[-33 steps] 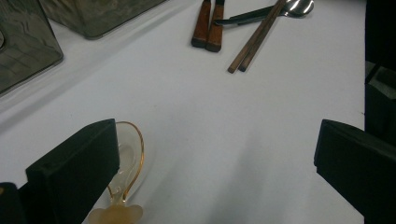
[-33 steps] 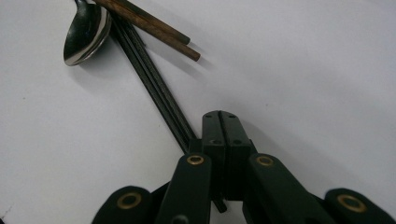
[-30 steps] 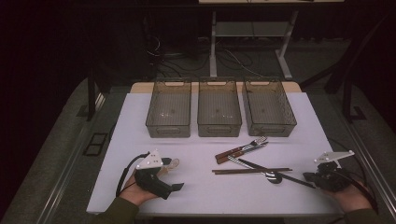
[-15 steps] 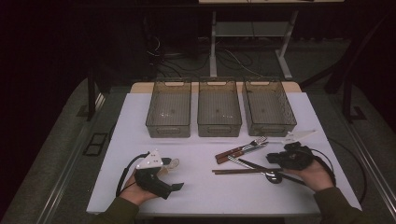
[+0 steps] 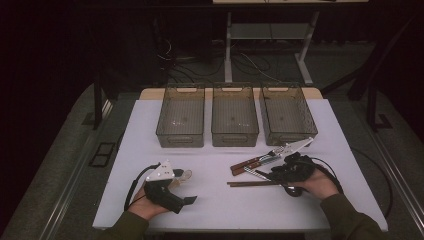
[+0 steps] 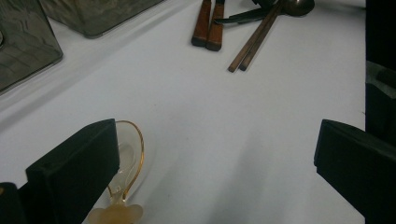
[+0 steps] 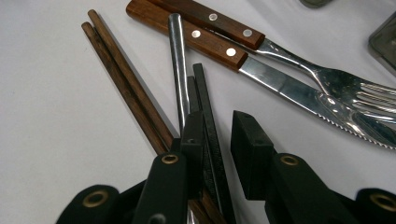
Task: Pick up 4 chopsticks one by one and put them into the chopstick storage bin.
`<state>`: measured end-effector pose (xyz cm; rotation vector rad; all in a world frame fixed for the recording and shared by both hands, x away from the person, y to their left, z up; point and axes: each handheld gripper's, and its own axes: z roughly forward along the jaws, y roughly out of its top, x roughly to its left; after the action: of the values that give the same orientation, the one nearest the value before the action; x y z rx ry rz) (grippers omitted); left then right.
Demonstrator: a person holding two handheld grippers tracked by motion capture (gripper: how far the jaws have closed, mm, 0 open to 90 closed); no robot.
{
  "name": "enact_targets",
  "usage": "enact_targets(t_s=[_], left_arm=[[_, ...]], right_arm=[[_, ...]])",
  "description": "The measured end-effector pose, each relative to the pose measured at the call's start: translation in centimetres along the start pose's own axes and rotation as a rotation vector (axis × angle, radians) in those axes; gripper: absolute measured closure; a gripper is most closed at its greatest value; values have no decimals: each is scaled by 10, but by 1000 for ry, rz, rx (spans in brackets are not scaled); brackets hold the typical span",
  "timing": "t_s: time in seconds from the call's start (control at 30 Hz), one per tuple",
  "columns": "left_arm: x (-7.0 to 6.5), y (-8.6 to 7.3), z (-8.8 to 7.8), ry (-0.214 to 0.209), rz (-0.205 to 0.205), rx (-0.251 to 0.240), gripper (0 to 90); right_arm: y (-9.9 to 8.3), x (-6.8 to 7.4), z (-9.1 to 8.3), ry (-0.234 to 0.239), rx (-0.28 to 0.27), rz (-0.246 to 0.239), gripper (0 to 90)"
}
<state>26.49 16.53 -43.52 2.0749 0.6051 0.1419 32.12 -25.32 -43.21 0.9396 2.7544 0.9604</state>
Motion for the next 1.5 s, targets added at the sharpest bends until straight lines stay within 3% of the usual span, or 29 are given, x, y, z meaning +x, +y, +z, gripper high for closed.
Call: enact_targets(t_s=[0.5, 0.77, 1.1, 1.5], left_arm=[[0, 0, -1, 2, 1, -1, 0], [0, 0, -1, 3, 1, -2, 0], [0, 0, -1, 2, -3, -6, 0], [-1, 0, -1, 1, -2, -7, 0]], right_arm=[[0, 2, 8, -8, 28, -35, 764], [-3, -4, 3, -54, 37, -30, 770], [-14, -18, -7, -111, 49, 4, 772], [-32, -40, -24, -188, 46, 98, 777]])
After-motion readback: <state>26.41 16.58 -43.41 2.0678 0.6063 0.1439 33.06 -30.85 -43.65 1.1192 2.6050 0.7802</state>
